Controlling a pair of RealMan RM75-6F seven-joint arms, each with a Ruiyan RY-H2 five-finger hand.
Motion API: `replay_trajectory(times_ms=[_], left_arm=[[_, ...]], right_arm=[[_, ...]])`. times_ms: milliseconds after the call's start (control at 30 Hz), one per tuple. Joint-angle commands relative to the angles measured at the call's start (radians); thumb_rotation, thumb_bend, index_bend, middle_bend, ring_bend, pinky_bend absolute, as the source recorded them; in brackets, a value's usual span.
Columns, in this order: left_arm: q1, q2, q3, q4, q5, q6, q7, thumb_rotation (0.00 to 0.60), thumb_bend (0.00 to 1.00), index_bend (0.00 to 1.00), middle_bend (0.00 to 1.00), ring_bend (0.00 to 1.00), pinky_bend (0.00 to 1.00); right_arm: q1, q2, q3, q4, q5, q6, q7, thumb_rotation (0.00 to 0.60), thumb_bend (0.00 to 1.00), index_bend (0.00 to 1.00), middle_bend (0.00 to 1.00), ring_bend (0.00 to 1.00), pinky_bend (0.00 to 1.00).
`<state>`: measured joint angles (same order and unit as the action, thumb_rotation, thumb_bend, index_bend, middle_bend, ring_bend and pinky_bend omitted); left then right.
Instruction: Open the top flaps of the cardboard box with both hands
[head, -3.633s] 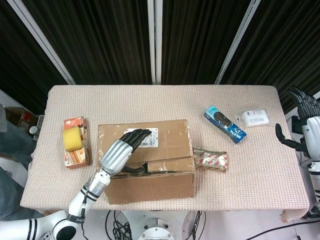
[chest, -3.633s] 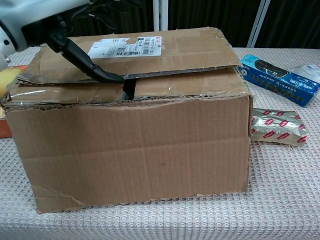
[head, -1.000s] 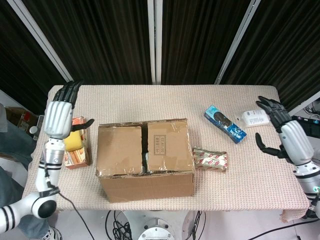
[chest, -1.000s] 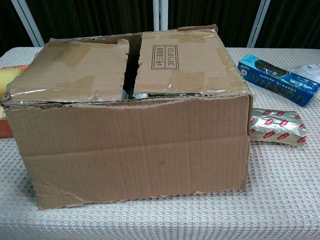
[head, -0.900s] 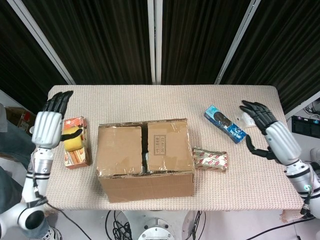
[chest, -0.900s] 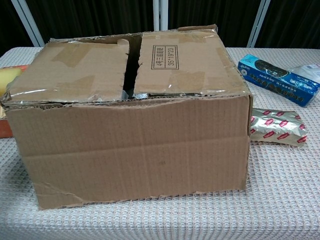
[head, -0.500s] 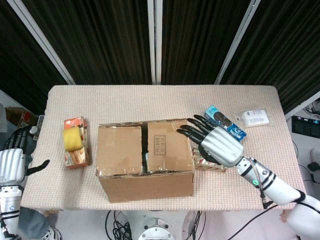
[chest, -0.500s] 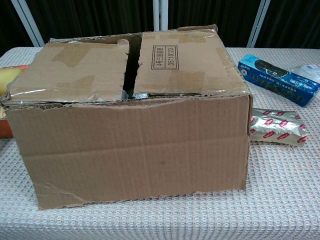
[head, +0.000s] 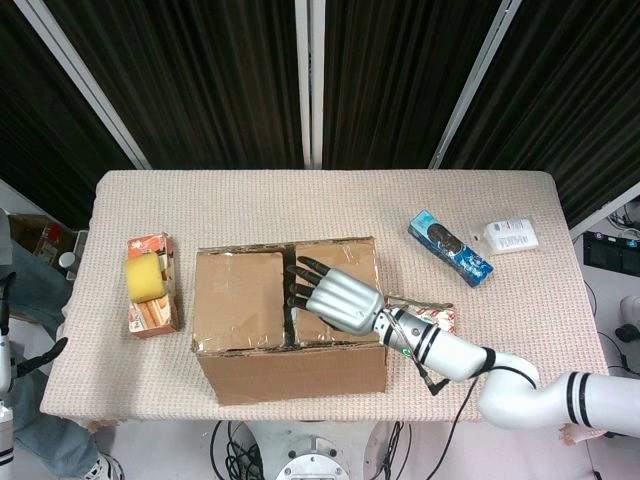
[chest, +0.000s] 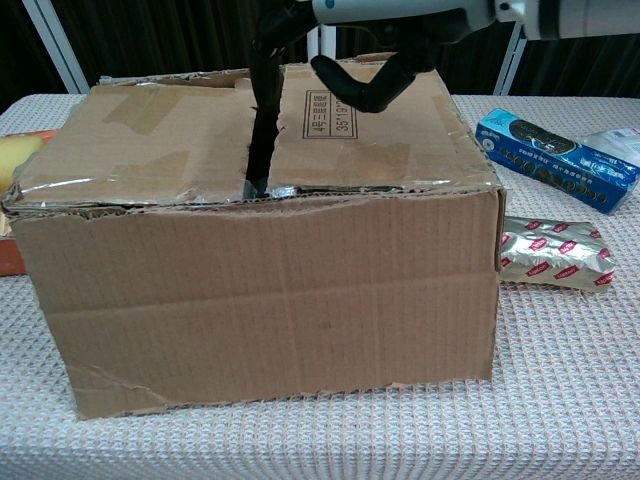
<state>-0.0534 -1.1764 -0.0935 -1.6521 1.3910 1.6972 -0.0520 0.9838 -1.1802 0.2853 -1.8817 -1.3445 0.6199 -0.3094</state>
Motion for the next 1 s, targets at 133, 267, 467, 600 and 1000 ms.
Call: replay_trajectory(times_ms=[133, 267, 467, 600, 1000], left_arm=[[0.015, -0.002, -0.009, 0.009, 0.0, 0.004, -0.013, 0.6, 0.04, 0.06, 0.11, 0.08, 0.19], [0.021, -0.003, -0.015, 0.014, -0.002, -0.003, -0.021, 0.6, 0.04, 0.06, 0.11, 0.08, 0.19], [0.025, -0.002, -0.02, 0.017, 0.002, -0.014, -0.022, 0.6, 0.05, 0.06, 0.11, 0.08, 0.19], [0.027, 0.0, -0.023, 0.015, 0.005, -0.019, -0.02, 0.6, 0.05, 0.06, 0.11, 0.08, 0.19], [0.026, -0.004, -0.041, 0.009, 0.013, -0.029, -0.016, 0.6, 0.09, 0.06, 0.11, 0.08, 0.19]], right_arm=[[0.055, -0.055, -0.012, 0.057, 0.058, -0.022, -0.01, 0.6, 0.88, 0.31, 0.24, 0.0, 0.0], [0.072, -0.063, -0.032, 0.069, 0.068, -0.025, -0.019, 0.6, 0.89, 0.31, 0.25, 0.0, 0.0], [0.1, -0.058, -0.054, 0.078, 0.091, -0.051, -0.012, 0.6, 0.9, 0.32, 0.25, 0.0, 0.0], [0.107, -0.047, -0.065, 0.069, 0.096, -0.042, -0.015, 0.6, 0.9, 0.36, 0.3, 0.0, 0.0], [0.088, 0.042, -0.073, 0.002, 0.096, 0.03, -0.012, 0.6, 0.9, 0.54, 0.44, 0.0, 0.0]])
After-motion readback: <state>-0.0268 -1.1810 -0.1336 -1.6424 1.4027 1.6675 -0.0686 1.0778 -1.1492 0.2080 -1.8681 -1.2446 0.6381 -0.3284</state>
